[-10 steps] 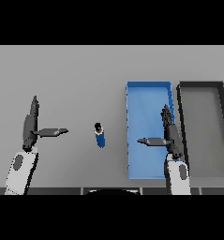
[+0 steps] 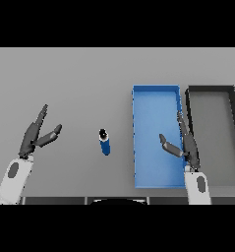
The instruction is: Pick up the blue pipe and place it into the blue bin.
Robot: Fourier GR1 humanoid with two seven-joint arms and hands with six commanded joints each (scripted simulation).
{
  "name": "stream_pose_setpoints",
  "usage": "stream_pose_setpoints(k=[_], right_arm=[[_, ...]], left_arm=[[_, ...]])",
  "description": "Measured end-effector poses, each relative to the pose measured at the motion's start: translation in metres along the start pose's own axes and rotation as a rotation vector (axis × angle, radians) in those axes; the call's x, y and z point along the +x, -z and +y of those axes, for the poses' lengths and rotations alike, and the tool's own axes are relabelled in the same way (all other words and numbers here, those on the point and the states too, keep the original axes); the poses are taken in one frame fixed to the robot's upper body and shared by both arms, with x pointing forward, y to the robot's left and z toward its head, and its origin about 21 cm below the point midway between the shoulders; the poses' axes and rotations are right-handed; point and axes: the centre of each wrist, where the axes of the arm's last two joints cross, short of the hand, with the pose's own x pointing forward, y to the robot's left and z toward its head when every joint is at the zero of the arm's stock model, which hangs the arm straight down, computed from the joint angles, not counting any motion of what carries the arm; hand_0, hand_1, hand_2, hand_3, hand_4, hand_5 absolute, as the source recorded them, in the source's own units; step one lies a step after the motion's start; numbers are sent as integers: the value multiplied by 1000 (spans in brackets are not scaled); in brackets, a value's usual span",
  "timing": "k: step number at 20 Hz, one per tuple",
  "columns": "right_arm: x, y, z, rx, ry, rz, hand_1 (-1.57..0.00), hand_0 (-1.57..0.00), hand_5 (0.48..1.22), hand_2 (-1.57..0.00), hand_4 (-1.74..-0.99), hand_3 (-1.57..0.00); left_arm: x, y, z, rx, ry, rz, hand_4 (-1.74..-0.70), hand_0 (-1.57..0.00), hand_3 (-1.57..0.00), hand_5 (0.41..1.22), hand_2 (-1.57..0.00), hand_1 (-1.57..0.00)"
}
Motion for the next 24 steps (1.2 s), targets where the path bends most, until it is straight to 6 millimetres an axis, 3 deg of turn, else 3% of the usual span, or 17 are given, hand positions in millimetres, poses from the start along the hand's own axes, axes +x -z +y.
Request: stream_pose_setpoints(k=[4, 9, 14, 20, 24], right_arm=[[4, -2, 0, 11, -18, 20, 1, 1, 621, 1, -1197, 1], [5, 0, -3, 21, -30, 18, 1, 1, 615, 1, -1176, 1], [3, 0, 0, 28, -29, 23, 1, 1, 618, 1, -1182, 1], [4, -3, 0, 25, -12, 19, 1, 1, 627, 1, -1218, 1], [4, -5, 4, 21, -9, 30, 1, 1, 620, 1, -1201, 1]], left_arm=[[2, -2, 1, -62, -4, -40, -966, 1, 1, 594, 1, 1], [13, -17, 1, -262, 18, -40, -1048, 1, 1, 535, 1, 1], [18, -31, -48, -451, 1, -26, -1132, 1, 1, 475, 1, 1], [18, -17, -92, -525, -7, -15, -1147, 1, 1, 452, 1, 1], [14, -7, -115, -535, -34, -52, -1152, 1, 1, 460, 1, 1]])
